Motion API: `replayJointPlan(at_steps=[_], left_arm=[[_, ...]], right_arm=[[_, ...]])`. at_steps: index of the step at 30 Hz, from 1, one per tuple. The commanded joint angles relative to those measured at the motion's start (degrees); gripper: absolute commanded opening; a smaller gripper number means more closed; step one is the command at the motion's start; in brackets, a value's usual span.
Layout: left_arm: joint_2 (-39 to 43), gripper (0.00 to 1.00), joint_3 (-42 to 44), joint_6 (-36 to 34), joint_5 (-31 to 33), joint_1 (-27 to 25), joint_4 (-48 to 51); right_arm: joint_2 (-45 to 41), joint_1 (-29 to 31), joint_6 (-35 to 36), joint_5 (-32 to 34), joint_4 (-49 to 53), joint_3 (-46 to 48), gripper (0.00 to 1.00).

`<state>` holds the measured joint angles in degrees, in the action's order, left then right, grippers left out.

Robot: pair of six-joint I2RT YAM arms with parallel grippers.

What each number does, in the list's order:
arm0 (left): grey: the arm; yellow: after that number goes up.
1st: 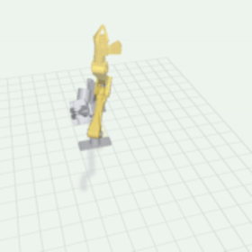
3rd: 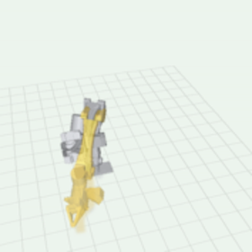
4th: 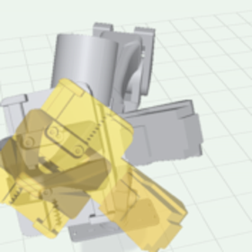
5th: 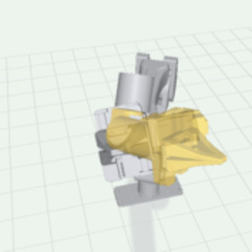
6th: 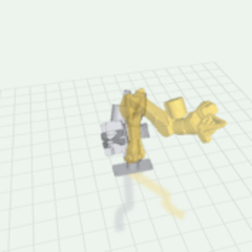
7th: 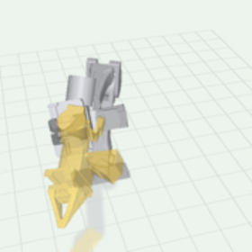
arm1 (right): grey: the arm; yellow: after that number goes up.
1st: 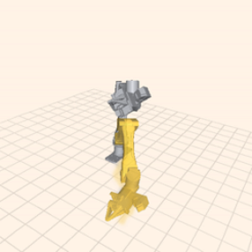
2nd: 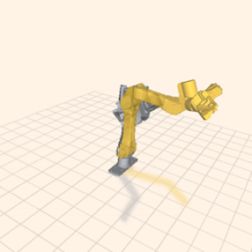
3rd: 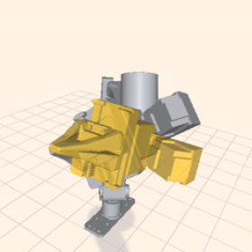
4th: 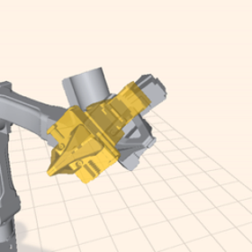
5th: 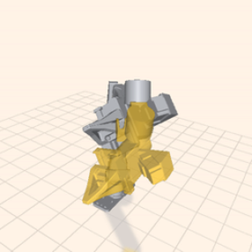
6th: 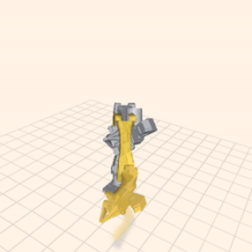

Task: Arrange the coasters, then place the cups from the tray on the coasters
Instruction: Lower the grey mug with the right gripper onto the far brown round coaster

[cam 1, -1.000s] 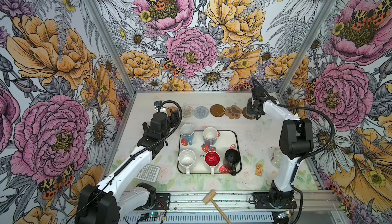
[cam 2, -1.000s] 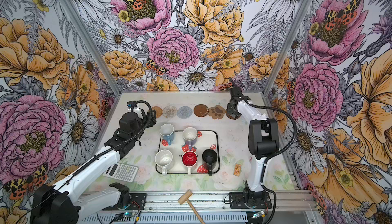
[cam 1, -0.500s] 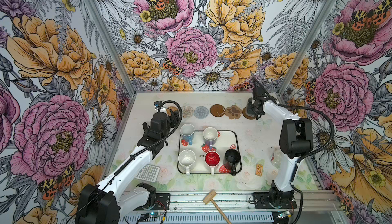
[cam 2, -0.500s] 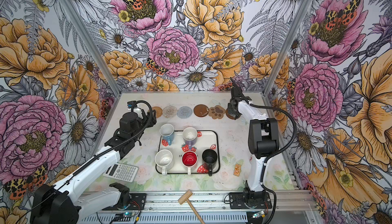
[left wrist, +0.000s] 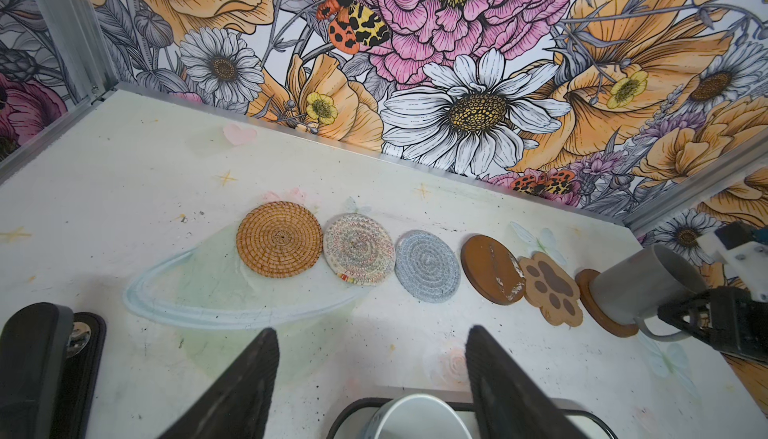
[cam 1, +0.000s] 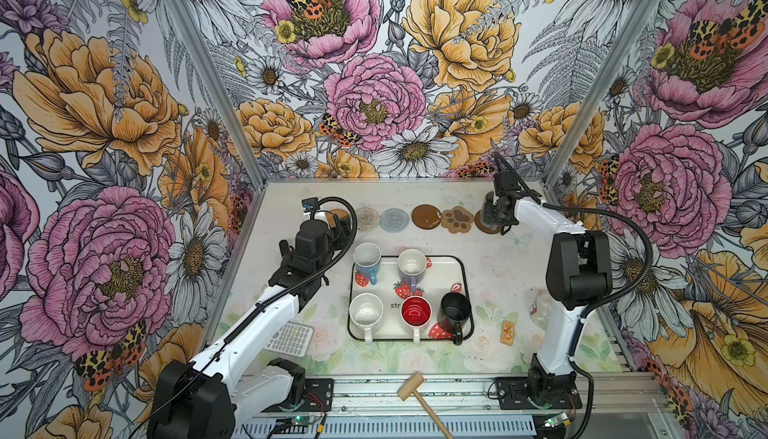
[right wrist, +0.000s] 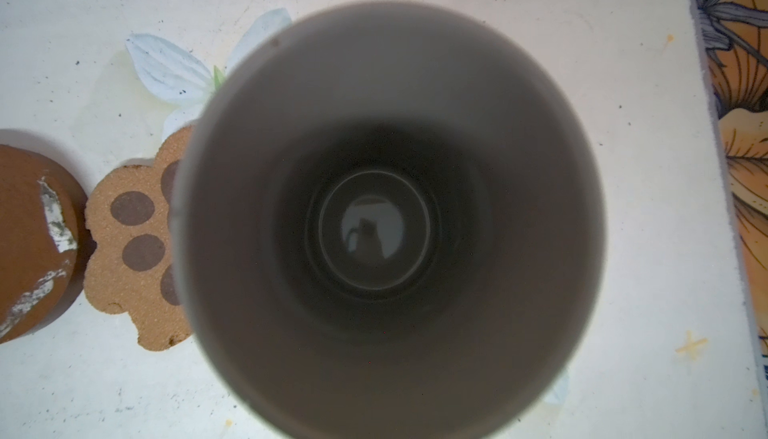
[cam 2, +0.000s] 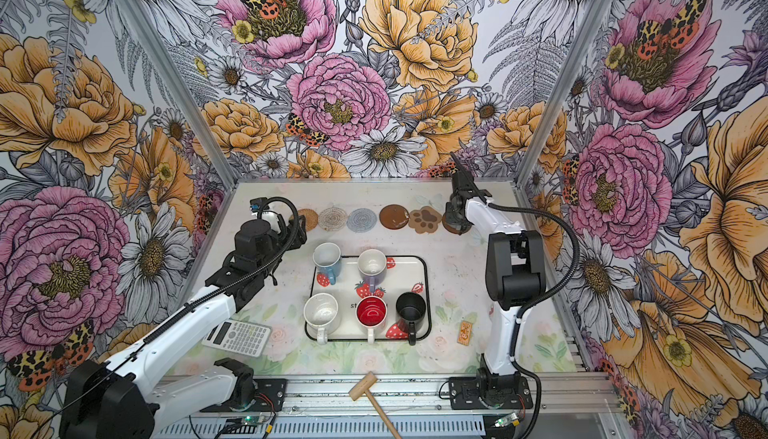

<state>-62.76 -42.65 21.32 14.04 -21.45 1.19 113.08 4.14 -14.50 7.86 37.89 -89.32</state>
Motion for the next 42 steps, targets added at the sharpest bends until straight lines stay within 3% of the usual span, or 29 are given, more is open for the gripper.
replayJointPlan(at_steps=[1, 15, 27, 31, 42], left_arm=[[0.3, 0.73, 0.5, 1.0, -1.1, 0.6, -0.4], [0.4, 0.72, 0.3, 1.1, -1.2, 0.6, 0.3], [0.8, 0.72, 0.4, 1.0, -1.3, 0.6, 0.4], [1.3, 0.73, 0.5, 1.0, -1.3, 0.6, 0.5], [2.3, 0.73, 0.7, 0.9, -1.4, 0.7, 0.4]], right_arm=[[-0.5, -0.2, -1.3, 1.3, -3.9, -1.3, 0.0], [-1.1, -0.3, -1.3, 1.0, -3.8, -0.6, 0.01], [-1.9, -0.4, -1.3, 0.9, -3.8, -0.1, 0.19], [-2.3, -0.4, -1.4, 0.7, -3.8, 0.2, 0.32], [-7.5, -0.4, -1.3, 2.1, -3.6, 3.2, 0.56]])
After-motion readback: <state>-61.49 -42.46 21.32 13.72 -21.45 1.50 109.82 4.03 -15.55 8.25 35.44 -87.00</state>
